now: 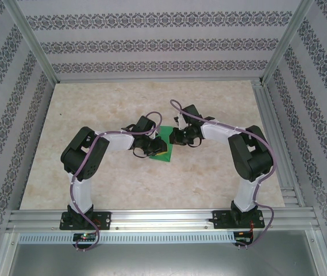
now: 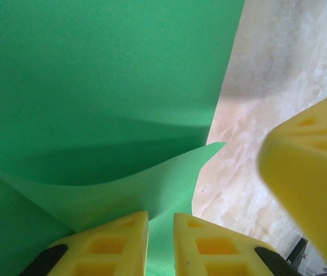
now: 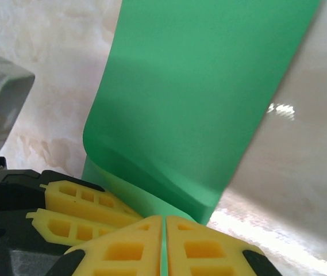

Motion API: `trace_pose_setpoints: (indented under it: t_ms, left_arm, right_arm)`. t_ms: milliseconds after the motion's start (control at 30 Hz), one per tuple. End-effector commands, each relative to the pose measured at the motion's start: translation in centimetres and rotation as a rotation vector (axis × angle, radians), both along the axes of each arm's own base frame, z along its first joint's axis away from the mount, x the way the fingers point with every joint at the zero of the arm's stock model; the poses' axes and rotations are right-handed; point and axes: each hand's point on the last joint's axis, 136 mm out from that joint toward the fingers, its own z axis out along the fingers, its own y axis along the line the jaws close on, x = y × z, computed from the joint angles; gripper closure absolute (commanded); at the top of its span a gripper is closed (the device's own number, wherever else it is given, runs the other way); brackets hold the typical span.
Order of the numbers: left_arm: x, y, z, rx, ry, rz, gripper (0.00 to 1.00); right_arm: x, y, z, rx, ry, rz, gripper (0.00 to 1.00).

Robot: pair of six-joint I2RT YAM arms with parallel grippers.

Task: Fold a paper plane with a square sheet of paper (pick it up from the middle)
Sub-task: Fold the triangle a second time at the center of the table.

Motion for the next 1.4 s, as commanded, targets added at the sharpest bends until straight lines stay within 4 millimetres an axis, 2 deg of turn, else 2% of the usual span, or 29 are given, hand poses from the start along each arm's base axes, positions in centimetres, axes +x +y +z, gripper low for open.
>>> trace_pose_setpoints:
  t_ms: [0, 167, 300, 533, 700, 1167, 1367]
  left_arm:
    - [-0.6, 0.0, -1.1, 0.041, 0.016, -0.021, 0.8]
    - [-0.5, 0.1, -1.0, 0.04, 0.016, -0.018, 0.81]
    - [-0.4, 0.0, -0.5, 0.035, 0.003, -0.017, 0.81]
    - [1.0, -0.8, 2.1, -0.018, -0.077, -0.012, 0.79]
    - [1.9, -0.3, 2.6, 0.005, -0.113, 0.008, 0.78]
    - [2.4, 1.7, 0.5, 0.111, -0.074, 0.05, 0.79]
    - [3.0, 1.5, 2.4, 0.084, -0.128, 0.053, 0.75]
  right_arm:
    - [-0.3, 1.1, -0.7, 0.021, 0.026, 0.026, 0.89]
    - [-0.3, 1.0, -2.1, -0.006, 0.054, 0.019, 0.9]
    - [-0.5, -0.1, -3.5, -0.072, 0.073, 0.002, 0.9]
    - [-1.2, -2.0, -5.3, -0.174, 0.098, 0.001, 0.9]
    - [-1.3, -2.6, -5.9, -0.209, 0.106, 0.005, 0.91]
    - [-1.7, -3.1, -7.0, -0.241, 0.128, 0.01, 0.91]
    - [-1.7, -3.1, -7.0, -0.243, 0.125, 0.012, 0.91]
